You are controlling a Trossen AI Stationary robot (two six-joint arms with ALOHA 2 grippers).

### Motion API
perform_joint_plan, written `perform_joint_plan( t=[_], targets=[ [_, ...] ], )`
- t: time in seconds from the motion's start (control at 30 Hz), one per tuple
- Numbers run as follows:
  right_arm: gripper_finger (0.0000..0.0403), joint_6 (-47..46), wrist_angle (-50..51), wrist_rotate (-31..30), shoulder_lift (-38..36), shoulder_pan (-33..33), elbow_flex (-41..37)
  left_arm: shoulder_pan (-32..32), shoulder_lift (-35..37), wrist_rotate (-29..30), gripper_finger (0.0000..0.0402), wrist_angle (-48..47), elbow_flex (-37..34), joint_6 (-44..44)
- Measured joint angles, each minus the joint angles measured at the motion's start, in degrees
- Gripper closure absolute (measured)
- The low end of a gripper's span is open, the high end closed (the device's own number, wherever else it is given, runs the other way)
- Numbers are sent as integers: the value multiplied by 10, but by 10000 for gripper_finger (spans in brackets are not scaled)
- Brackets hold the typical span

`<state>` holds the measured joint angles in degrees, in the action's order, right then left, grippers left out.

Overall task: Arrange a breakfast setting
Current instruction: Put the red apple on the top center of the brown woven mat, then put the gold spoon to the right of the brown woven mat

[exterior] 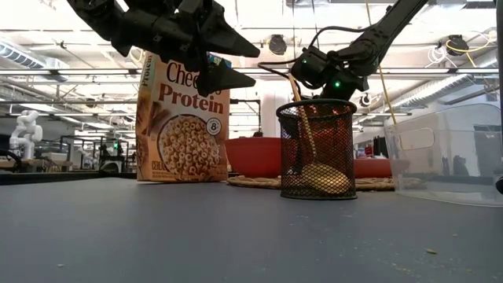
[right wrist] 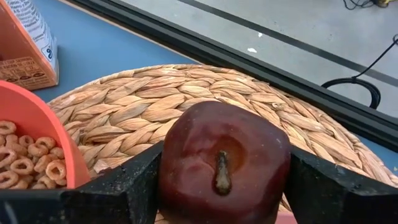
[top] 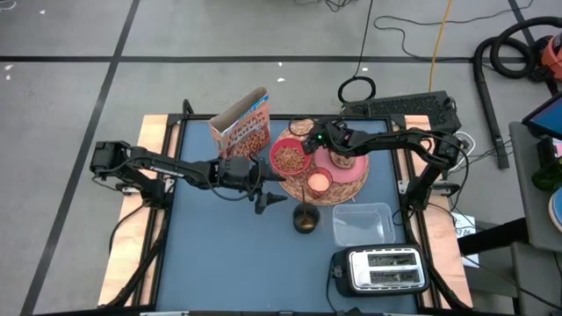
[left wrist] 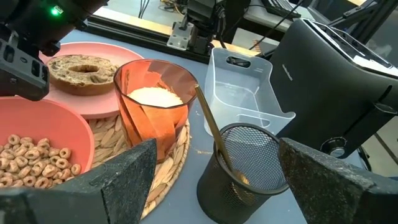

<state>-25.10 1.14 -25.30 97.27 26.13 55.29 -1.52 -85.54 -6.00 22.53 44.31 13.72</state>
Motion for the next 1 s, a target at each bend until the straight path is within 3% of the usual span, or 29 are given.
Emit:
perform_joint_plan(
  t=[0.53, 1.0],
  targets=[
    [94, 8, 1, 0, 0, 0, 0, 0, 0, 0, 64, 0, 0, 0],
    [35, 9, 0, 1, 0, 0, 0, 0, 0, 0, 64, 0, 0, 0]
  ],
)
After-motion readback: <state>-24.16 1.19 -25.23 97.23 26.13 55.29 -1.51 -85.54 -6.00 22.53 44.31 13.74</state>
